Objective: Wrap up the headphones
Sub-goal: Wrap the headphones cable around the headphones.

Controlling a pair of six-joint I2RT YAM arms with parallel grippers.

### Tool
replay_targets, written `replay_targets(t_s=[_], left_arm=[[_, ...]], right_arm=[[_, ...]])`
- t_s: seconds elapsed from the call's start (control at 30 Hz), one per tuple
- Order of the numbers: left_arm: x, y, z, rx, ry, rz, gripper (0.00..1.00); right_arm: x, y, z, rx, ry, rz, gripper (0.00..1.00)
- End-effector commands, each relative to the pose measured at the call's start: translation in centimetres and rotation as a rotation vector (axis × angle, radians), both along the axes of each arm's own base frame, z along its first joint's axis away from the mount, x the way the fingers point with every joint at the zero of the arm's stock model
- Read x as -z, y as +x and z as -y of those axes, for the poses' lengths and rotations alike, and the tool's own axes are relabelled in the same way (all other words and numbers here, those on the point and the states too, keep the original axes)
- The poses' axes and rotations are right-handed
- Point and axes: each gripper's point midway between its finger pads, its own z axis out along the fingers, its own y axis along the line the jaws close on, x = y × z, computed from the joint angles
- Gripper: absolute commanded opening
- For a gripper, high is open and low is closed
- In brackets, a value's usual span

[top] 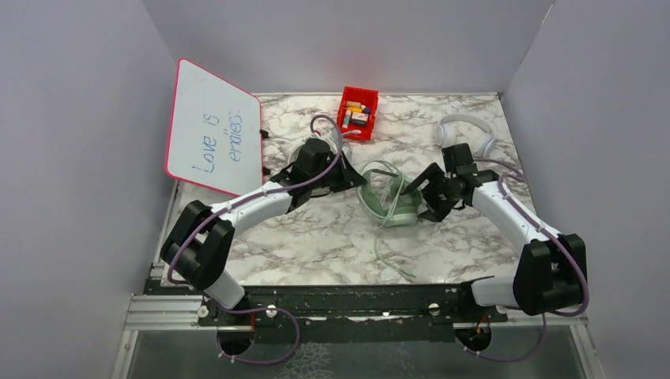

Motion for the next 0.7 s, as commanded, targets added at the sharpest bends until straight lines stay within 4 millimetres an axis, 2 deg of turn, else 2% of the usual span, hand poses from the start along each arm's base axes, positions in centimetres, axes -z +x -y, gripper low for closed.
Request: replay_targets(t_s=[0.0, 0.2, 0.37, 0.57, 0.67], left_arm=[[-1.7, -0.5, 0.4, -0.007, -0.028, 0.038, 0.00], [-1.7, -0.4, 0.1, -0.024, -0.019, 0.044, 0.00], [-1.9, -0.8, 0.4, -0.021, -0.047, 0.036, 0.00], [-1.7, -1.0, 0.6, -0.026, -0.047, 0.025, 0.00], [-1.6, -1.4, 1.0, -0.016, -0.047, 0.022, 0.00]], right_arm=[[1.6, -2.4, 1.5, 0.251, -0.034, -0.193, 0.84], [0.5, -2.6, 2.8, 0.289, -0.084, -0.146, 0.82], [1.3, -3.6, 0.7, 0.291, 0.048, -0.199, 0.81], [2.8, -4.5, -0.8, 0.330, 0.126, -0.287, 0.77], [3.2, -3.9, -1.7, 0.348, 0.194, -0.278, 0.66]])
